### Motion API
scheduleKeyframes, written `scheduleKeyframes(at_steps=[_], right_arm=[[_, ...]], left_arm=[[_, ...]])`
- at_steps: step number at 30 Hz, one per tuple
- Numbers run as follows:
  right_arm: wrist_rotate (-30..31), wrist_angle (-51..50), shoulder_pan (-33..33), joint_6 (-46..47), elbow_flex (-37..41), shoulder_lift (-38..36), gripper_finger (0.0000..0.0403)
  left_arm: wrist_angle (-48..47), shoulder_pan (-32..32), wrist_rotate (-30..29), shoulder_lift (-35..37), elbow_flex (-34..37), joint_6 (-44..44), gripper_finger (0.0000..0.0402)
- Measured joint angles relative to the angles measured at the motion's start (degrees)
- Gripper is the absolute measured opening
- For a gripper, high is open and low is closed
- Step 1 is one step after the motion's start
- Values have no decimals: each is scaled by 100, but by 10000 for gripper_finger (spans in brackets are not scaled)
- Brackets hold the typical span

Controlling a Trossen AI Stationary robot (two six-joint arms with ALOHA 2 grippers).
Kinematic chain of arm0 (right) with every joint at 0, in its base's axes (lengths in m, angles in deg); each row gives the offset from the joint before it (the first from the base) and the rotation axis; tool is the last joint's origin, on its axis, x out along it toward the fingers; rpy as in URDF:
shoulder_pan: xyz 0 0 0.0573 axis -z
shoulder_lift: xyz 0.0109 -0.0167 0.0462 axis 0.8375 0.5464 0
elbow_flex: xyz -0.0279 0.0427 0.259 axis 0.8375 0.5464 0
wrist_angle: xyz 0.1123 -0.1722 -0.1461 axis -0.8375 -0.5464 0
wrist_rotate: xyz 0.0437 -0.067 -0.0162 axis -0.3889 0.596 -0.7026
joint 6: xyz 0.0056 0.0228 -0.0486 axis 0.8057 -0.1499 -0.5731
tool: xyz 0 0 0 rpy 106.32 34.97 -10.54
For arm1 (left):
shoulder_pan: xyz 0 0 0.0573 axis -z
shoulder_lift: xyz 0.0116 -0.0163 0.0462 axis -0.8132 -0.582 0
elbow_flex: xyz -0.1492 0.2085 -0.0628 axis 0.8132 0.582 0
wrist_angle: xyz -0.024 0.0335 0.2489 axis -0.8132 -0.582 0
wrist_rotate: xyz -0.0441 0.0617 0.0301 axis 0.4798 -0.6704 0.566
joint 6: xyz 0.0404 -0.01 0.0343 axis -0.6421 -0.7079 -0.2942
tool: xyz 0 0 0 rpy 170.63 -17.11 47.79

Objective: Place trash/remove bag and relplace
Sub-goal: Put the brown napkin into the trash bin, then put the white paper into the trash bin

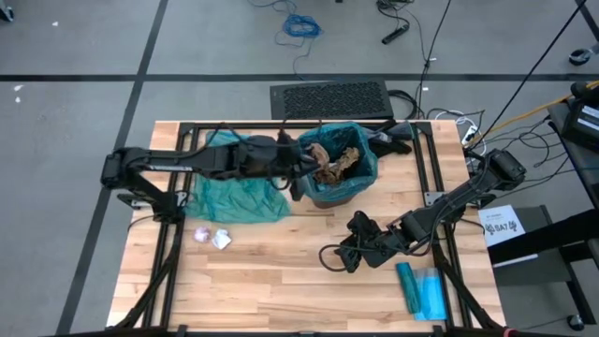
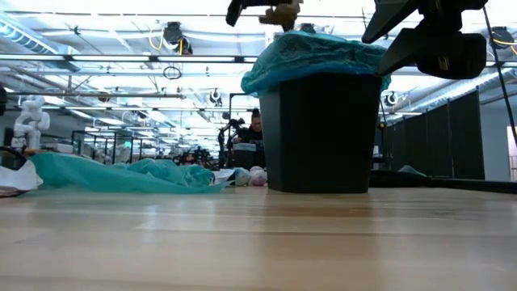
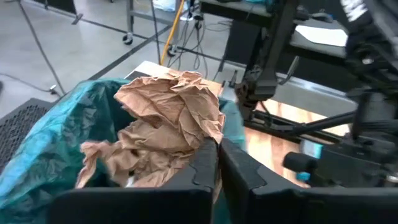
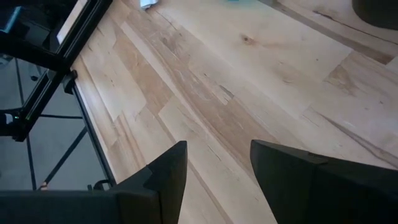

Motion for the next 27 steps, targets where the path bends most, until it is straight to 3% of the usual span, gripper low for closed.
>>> scheduleKeyframes(at_steps=[8, 15, 21, 27], right_arm=[[-1, 9, -1, 0, 0, 0, 169], [-1, 6, -1, 0, 0, 0, 169], [-1, -3, -1, -48, 0, 0, 169], [2, -1, 1, -225, 0, -1, 169]], left_arm=[[-13, -163, 7, -126, 4, 26, 98], [-543, -145, 21, 496, 7, -276, 107], [-2587, 188, -380, 1331, 4, 12, 107], [-5100, 662, -507, 1755, 4, 2250, 107]])
